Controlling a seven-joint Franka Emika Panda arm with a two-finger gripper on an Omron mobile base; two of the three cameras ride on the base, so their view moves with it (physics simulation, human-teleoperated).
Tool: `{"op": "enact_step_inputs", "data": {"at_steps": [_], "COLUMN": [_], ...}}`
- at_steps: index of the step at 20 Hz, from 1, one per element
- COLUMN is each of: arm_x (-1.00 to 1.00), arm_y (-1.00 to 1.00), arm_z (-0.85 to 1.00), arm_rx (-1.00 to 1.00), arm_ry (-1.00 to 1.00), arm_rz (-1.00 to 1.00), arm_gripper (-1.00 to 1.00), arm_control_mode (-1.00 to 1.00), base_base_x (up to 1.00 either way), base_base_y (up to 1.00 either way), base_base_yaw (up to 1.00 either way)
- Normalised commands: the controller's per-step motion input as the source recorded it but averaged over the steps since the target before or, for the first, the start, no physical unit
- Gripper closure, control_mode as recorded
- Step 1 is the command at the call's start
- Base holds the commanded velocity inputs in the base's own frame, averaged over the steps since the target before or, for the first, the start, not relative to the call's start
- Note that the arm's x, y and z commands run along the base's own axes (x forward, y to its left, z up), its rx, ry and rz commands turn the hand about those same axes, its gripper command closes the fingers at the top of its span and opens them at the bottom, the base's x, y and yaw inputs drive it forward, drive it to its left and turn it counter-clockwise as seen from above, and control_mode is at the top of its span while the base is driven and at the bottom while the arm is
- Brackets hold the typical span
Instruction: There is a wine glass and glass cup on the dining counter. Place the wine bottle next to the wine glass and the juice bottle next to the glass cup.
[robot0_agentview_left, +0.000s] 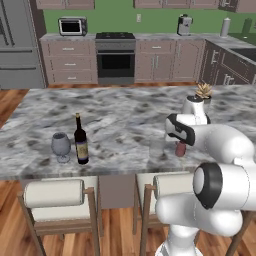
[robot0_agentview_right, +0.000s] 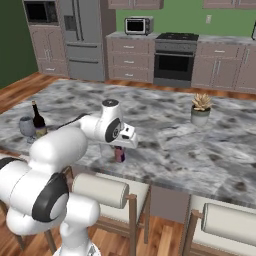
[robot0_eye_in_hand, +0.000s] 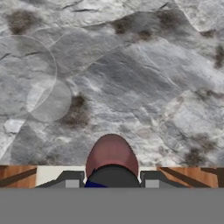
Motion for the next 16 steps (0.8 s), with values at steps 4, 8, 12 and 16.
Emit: {"op": "enact_step_inputs", "data": {"at_steps": [4, 8, 12, 16], "arm_x": [0.09, 0.06, 0.04, 0.06], "arm_y": [-0.05, -0.06, -0.07, -0.03], "arm_z": [-0.09, -0.09, -0.08, -0.07], "arm_rx": [0.0, 0.0, 0.0, 0.0], "arm_ry": [0.0, 0.0, 0.0, 0.0], "arm_rz": [0.0, 0.0, 0.0, 0.0], "arm_gripper": [1.0, 1.0, 1.0, 1.0], "arm_control_mode": [-1.0, -1.0, -1.0, -1.0], "base_base_x": [0.0, 0.0, 0.0, 0.0], "base_base_y": [0.0, 0.0, 0.0, 0.0], "base_base_yaw": [0.0, 0.0, 0.0, 0.0]}}
